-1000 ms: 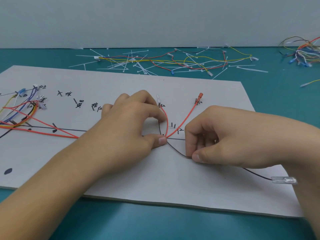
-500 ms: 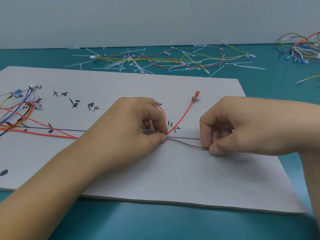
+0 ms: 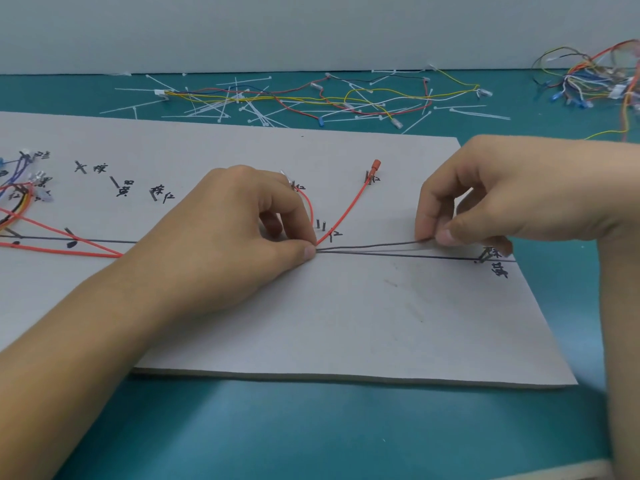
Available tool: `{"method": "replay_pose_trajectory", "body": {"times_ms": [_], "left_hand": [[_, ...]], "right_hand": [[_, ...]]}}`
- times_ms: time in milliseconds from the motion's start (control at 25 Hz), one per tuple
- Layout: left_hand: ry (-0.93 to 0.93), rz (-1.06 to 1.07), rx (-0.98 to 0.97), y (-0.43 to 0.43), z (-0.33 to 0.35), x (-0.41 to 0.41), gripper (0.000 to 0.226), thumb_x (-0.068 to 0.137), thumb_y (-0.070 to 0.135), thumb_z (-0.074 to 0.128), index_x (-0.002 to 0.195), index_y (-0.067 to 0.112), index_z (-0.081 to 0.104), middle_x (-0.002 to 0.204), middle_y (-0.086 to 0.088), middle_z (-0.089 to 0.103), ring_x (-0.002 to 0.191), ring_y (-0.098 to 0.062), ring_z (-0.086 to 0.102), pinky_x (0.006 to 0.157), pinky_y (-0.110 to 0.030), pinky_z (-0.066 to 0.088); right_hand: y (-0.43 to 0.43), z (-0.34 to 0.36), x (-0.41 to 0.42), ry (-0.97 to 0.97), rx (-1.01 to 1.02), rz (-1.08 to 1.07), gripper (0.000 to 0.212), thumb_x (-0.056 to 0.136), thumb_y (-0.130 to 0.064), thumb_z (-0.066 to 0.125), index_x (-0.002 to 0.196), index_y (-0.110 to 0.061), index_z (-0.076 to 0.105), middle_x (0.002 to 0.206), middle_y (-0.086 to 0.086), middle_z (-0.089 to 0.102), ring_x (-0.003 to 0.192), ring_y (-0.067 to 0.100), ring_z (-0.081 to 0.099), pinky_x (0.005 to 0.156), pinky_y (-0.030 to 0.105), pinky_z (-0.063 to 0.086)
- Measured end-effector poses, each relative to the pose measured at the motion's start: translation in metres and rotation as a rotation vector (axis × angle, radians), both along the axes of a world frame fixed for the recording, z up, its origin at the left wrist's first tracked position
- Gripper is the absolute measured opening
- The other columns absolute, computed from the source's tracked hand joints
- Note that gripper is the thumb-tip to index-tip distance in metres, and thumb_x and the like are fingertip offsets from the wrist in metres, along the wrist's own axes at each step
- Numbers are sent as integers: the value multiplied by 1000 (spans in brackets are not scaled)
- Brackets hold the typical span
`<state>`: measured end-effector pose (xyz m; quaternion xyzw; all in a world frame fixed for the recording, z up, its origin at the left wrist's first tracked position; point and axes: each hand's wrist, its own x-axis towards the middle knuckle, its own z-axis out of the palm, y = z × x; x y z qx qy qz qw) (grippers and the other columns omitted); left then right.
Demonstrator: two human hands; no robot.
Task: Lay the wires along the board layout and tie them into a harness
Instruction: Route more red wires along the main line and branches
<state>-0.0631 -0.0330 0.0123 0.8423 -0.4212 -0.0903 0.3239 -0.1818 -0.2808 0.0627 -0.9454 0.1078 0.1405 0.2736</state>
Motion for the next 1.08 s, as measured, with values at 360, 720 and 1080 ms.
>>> {"method": "replay_pose_trajectory", "body": {"times_ms": [360,720,1080], "left_hand": [[14,6,3,0,0,0,14,79,24,83,69,31,76,82,25,67,64,7,57,60,-4,39],[18,0,1,0,-3,2,12,79,26,82,70,31,75,83,25,66,63,4,58,58,-5,39],[21,7,4,0,-5,2,12,80,26,81,72,32,74,84,24,66,63,2,58,58,-6,41]], "right_hand": [[0,-2,2,19,80,-18,27,86,-4,70,78,-28,77,56,1,63,39,17,51,46,18,42],[1,-5,3,44,129,-27,28,86,3,65,73,-19,77,43,-5,56,34,15,43,39,19,36],[-1,-6,3,43,120,-1,26,85,-1,67,74,-23,77,62,18,63,38,17,50,44,16,39]]}}
